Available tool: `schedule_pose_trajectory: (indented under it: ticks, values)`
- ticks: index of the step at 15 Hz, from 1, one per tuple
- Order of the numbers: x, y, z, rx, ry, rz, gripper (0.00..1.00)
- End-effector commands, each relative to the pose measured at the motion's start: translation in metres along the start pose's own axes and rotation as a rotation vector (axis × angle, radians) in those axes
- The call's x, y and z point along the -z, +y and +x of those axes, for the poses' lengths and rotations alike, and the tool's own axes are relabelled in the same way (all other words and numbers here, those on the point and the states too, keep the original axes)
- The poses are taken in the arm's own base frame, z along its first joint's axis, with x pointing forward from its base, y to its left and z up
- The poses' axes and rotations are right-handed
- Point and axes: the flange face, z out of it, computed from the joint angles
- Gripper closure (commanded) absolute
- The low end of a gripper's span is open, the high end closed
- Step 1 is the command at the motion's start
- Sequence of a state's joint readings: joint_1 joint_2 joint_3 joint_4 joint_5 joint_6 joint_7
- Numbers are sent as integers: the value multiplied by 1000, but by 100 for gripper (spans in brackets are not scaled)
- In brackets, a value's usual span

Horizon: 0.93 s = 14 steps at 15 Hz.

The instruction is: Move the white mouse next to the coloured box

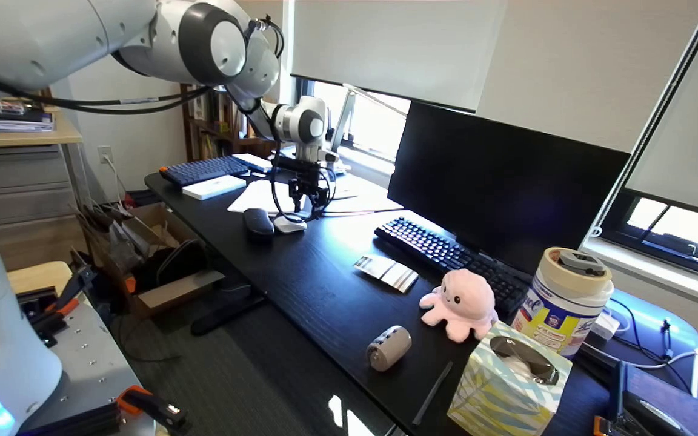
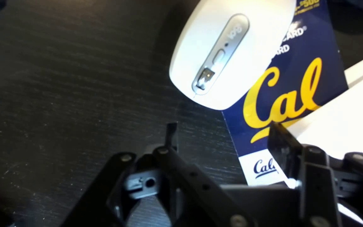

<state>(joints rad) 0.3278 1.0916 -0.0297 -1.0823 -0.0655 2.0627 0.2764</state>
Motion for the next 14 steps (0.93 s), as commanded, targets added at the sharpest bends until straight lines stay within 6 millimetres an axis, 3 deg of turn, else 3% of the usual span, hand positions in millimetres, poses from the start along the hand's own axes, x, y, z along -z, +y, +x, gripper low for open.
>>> schedule_pose_trajectory:
  ticks: [1,6,10,14]
  values:
    - [31,9,-7,-60,8,21,1]
    - [50,-21,-24,-194,-8,136,0]
    - [50,-47,-50,-367,-44,203,0]
    - [48,-51,-78,-520,-87,185,0]
